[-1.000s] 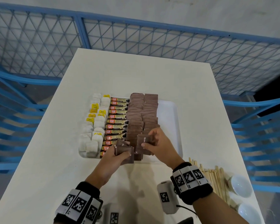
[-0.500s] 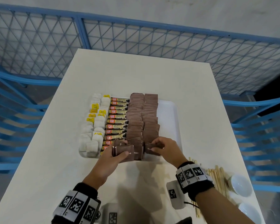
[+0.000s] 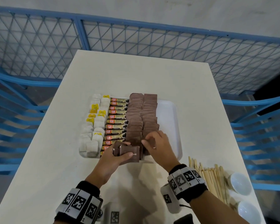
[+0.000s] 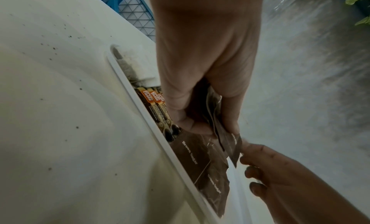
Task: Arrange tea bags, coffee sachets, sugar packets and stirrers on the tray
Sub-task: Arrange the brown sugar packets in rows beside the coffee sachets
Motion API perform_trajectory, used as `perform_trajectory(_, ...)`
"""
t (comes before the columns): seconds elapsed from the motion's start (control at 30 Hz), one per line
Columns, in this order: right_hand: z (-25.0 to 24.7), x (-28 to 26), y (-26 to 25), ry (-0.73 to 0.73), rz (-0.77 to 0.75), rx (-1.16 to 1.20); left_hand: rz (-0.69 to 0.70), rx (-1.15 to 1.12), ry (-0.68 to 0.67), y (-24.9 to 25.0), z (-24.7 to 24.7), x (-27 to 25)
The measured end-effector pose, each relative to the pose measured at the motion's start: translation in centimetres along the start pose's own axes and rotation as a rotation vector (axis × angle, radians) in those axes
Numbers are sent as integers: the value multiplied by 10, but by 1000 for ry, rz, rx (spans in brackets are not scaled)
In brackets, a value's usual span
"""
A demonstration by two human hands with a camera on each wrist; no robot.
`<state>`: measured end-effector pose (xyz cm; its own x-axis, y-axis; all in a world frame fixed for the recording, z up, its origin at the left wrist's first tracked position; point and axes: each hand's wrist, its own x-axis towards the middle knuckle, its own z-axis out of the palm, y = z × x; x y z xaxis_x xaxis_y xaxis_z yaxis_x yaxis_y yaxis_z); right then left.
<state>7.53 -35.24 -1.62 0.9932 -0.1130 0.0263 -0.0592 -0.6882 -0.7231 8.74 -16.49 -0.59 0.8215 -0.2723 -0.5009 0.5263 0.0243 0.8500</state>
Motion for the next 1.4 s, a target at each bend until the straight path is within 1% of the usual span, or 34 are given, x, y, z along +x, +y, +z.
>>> perform_trajectory(0.1,-6,-9,-22,-249,121,224,14,-5,11,-1,2,2)
perform_trajectory(0.17,-6,-13,-25,-341,193,322,25,11,9,-1,4,2)
perform_trajectory(0.37,-8,-16,-21,-360,339,603,11,-23,-52,-1,8,-1)
perform_trajectory(0.43,-11,-17,-22,-357,357,700,9,-20,-41,-2,8,1)
perform_trajectory(0.5,-14,-17,-22,-321,335,741,3,-28,-26,-3,9,1)
perform_trajectory(0.63,-20,-13,-20,-232,328,749,-11,-49,-24,-3,11,2)
perform_trajectory(0.73,-27,-10,-19,-191,348,749,10,-53,-13,0,8,3)
perform_trajectory(0.87,-36,-8,-19,-159,353,789,52,-111,14,8,8,3)
perform_trajectory(0.93,-39,-8,-19,-177,341,779,79,-140,44,12,9,3)
perform_trajectory(1.03,-43,-7,-19,-249,297,633,114,-120,33,18,12,3)
perform_trajectory(1.13,-46,-5,-22,-338,238,452,133,-63,-20,22,16,3)
perform_trajectory(1.23,-44,-4,-24,-366,196,357,124,18,-73,22,20,2)
perform_trajectory(1.3,-41,-5,-25,-347,196,364,130,49,-81,21,20,0)
perform_trajectory(1.4,-37,-9,-22,-373,268,517,136,-8,-63,18,20,-1)
